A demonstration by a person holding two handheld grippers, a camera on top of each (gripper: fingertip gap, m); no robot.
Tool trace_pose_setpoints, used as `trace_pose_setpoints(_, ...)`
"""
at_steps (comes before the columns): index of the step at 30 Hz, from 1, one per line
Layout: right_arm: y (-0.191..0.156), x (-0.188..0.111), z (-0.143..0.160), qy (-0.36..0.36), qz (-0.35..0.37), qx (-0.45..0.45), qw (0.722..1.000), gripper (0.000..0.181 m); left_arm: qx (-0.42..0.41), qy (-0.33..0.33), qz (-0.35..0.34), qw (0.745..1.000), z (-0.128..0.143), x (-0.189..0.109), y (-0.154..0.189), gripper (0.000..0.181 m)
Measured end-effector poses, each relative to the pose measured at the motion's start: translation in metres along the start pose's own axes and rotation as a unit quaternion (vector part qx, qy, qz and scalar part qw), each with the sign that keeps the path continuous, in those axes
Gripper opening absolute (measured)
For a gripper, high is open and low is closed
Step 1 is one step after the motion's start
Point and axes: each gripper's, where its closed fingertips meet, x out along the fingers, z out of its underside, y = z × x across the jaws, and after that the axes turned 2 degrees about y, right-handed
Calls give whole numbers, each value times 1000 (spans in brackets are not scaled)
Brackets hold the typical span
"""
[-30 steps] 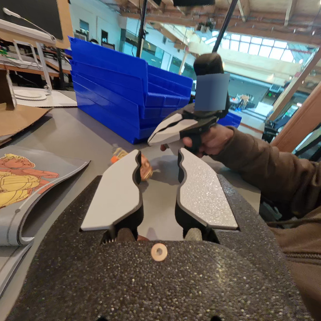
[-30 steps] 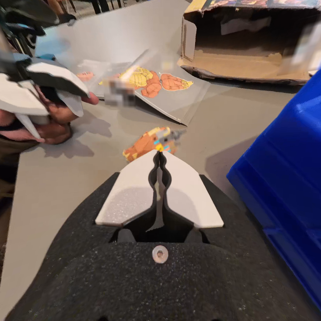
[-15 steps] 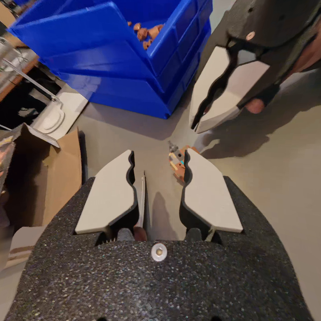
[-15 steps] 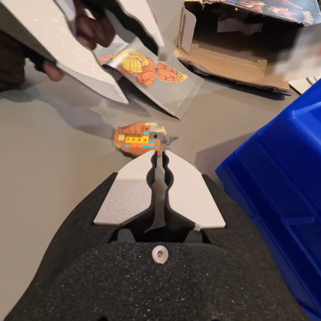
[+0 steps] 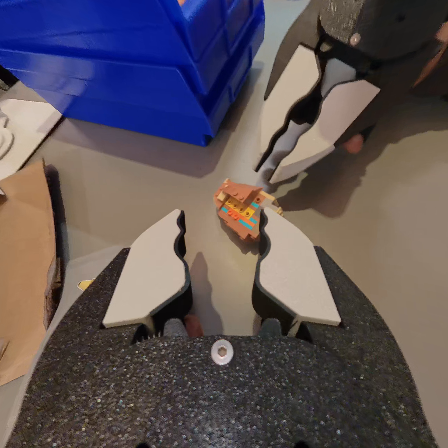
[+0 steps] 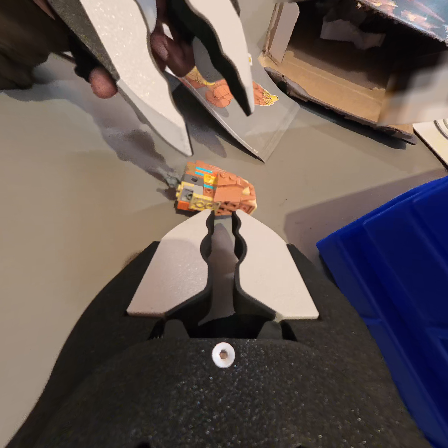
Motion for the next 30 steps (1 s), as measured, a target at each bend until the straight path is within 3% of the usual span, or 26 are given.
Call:
trace_pose_setpoints(9, -3, 2, 1, 6, 0, -2, 1000, 17, 10, -88, 18, 996, 20, 15, 20, 54)
trace_pose_setpoints(22, 0, -11, -12, 32, 10, 54, 998, 27, 25, -104, 44, 993, 29, 31, 45, 51)
trace_pose_setpoints(30, -12, 3, 0, -40, 46, 9, 998, 35, 41, -102, 50, 993, 28, 34, 54, 51)
